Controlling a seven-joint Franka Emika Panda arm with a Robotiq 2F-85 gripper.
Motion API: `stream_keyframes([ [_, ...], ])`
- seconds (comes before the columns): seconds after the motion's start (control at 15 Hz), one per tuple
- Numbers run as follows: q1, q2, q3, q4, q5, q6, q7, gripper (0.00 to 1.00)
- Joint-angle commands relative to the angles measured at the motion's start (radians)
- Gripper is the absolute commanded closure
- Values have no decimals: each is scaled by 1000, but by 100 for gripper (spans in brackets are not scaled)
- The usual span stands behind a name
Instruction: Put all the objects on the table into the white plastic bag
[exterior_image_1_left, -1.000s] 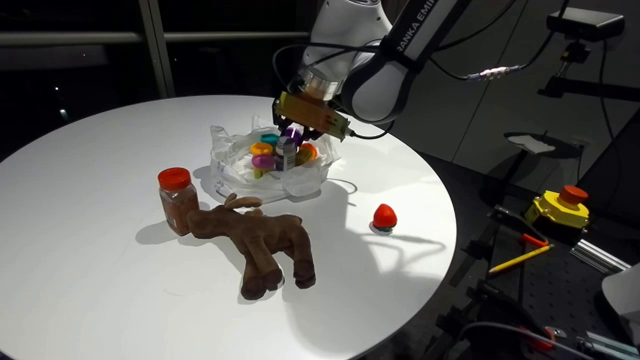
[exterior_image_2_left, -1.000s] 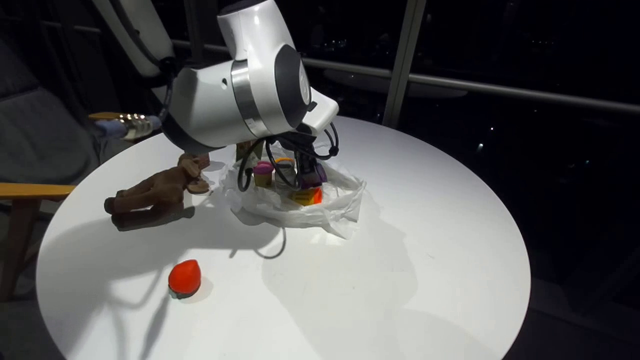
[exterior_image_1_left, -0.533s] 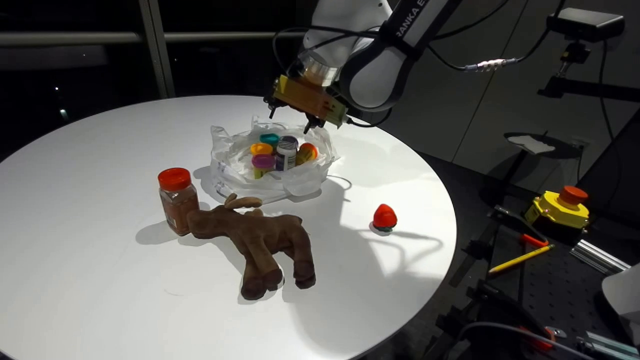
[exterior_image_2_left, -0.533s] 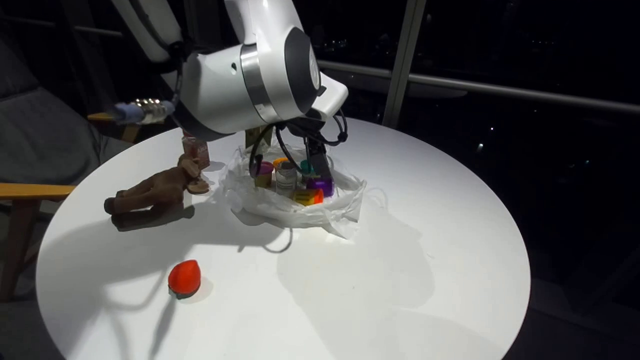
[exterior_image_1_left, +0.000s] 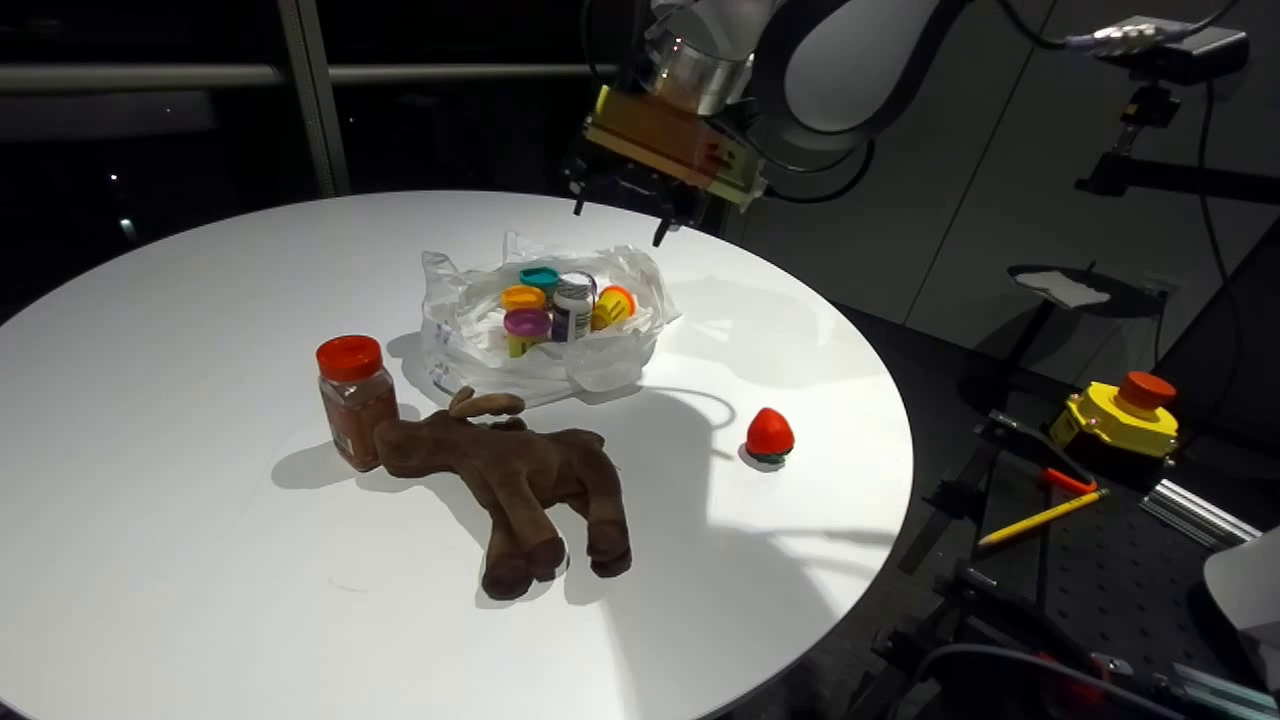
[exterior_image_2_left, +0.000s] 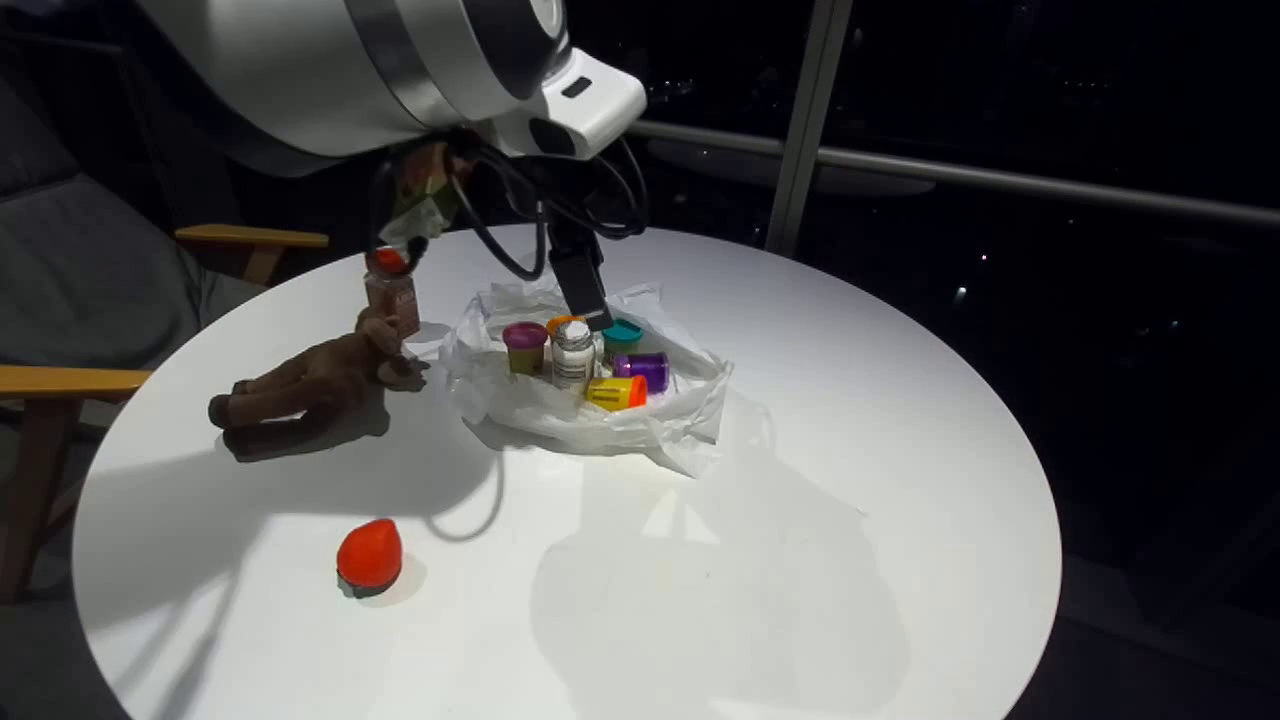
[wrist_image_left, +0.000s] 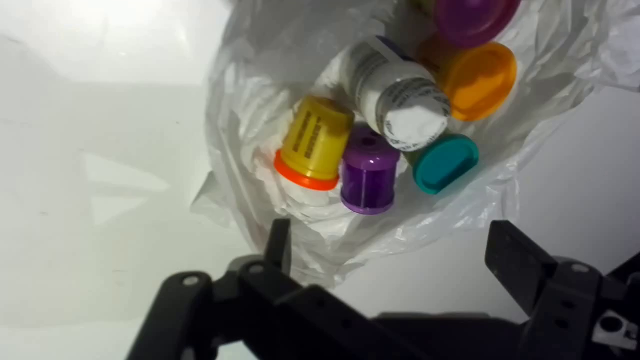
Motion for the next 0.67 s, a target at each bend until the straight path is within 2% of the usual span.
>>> stream_keyframes([
  [0.0,21,-191,11,-196,4,-135,-16,0],
  [0.27,-74,-262,180,-319,192,-288,-168,0],
  [0.47,-106,-265,264,-360,330,-377,-256,0],
  [0.6,-119,-248,295,-368,382,-417,-303,0],
])
